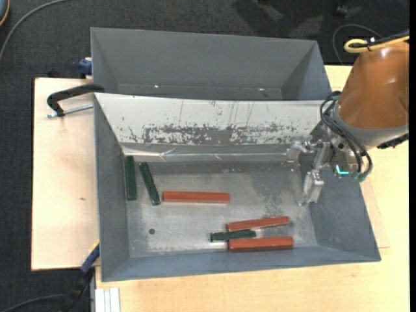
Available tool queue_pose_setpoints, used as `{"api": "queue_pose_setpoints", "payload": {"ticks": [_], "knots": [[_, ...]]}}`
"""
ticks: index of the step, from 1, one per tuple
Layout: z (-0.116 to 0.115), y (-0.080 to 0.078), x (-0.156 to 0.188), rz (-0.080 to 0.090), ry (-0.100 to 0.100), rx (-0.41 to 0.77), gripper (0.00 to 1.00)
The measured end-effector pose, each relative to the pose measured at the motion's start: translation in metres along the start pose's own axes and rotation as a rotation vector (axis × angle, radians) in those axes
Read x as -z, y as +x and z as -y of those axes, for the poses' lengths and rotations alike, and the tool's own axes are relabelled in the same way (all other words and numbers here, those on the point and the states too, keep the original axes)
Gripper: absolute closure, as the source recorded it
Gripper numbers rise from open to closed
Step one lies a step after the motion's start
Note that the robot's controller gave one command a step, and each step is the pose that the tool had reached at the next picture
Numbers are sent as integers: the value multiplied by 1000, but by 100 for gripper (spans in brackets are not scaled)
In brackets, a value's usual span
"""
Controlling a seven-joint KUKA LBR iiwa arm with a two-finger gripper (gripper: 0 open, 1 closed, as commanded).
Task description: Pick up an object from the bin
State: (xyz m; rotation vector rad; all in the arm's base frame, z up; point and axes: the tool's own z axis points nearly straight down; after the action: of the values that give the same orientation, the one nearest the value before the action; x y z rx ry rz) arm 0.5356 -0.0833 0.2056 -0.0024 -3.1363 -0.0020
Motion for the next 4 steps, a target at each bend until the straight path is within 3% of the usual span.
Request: {"api": "queue_pose_setpoints", "payload": {"ticks": [1,2,3,4], "knots": [[0,-2,4,8,1,2,100],[0,-2,4,8,1,2,0],[-52,26,-139,1,-1,143,0],[-50,24,-135,7,1,142,100]]}}
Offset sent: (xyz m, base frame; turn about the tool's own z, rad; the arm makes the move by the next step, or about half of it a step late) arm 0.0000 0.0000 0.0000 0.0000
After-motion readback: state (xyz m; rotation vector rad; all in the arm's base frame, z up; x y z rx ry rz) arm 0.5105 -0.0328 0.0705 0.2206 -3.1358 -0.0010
